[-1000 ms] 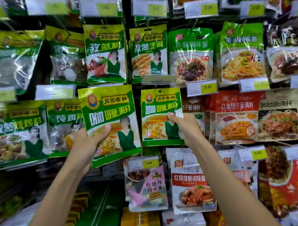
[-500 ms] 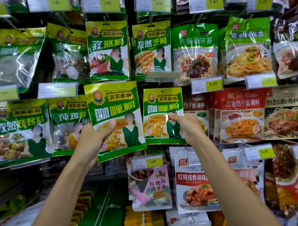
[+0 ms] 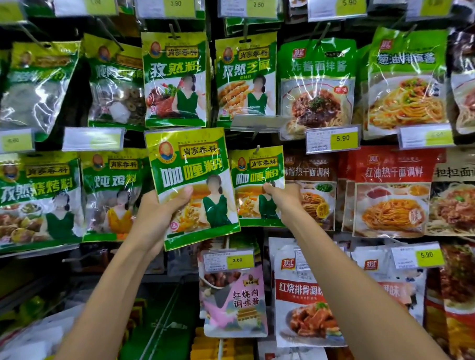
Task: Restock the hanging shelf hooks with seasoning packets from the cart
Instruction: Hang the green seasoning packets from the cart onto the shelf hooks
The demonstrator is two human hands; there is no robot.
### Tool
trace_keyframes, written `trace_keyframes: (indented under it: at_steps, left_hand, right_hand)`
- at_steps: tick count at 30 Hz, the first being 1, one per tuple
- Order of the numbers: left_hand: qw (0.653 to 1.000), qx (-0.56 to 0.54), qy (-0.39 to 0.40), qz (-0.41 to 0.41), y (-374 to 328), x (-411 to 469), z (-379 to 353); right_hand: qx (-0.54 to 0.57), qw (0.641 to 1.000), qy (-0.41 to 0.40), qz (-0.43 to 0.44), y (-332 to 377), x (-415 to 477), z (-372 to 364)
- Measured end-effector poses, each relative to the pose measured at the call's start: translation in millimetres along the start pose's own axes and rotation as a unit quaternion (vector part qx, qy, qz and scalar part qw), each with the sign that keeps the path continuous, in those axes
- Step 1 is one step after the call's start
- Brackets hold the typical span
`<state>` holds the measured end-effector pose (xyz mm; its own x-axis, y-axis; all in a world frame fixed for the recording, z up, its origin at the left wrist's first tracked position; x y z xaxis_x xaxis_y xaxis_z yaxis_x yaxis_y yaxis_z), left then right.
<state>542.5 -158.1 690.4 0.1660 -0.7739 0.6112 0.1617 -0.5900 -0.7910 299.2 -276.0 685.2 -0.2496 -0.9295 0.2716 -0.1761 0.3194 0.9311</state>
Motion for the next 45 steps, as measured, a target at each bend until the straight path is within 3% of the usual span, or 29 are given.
trace_keyframes:
  at_steps: [5,8,10,12,15,17,25,31,45]
  left_hand:
    - [1.000,0.006,0.005,0.004,6,-1,-9]
    - [1.000,-0.008,0.006,0.013,11,-2,-15]
    - [0.999,-0.028,0.004,0.025,16,-2,-22]
    - [0.998,-0.043,0.007,0.043,20,0,-33]
    - [0.997,-0.035,0.039,0.057,23,6,-59]
    - [0.996,-0.040,0.060,0.061,22,9,-79]
    - [0.994,-0.012,0.073,0.078,35,32,-109]
    - [0.991,-0.005,0.104,0.080,36,42,-122]
    - [0.987,0.012,0.110,0.118,53,49,-121]
  right_hand:
    - [-0.109,0.993,0.017,0.034,0,5,-4]
    - [-0.229,0.967,0.046,0.099,8,-13,6]
    - [-0.289,0.936,-0.003,0.199,19,-35,27]
    - [-0.260,0.903,-0.062,0.335,41,-67,51]
    - [-0.217,0.800,-0.119,0.547,93,-115,72]
    - [-0.243,0.750,-0.129,0.601,119,-114,74]
    - [-0.428,0.697,-0.071,0.570,129,-40,57]
    - [-0.415,0.683,-0.084,0.595,124,-33,58]
    - [-0.400,0.690,-0.080,0.597,122,-34,57]
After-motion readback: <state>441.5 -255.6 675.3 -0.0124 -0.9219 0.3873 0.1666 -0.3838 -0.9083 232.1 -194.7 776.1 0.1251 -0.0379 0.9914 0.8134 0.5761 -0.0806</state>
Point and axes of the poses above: each hand's wrist, its own x-axis towards the middle knuckle, its own z-axis out of the back of the hand, y = z × x, the point moved 7 cm from there along x, towards the middle knuckle, and after that the axes turned 13 degrees about x, right-handed, at the moved point
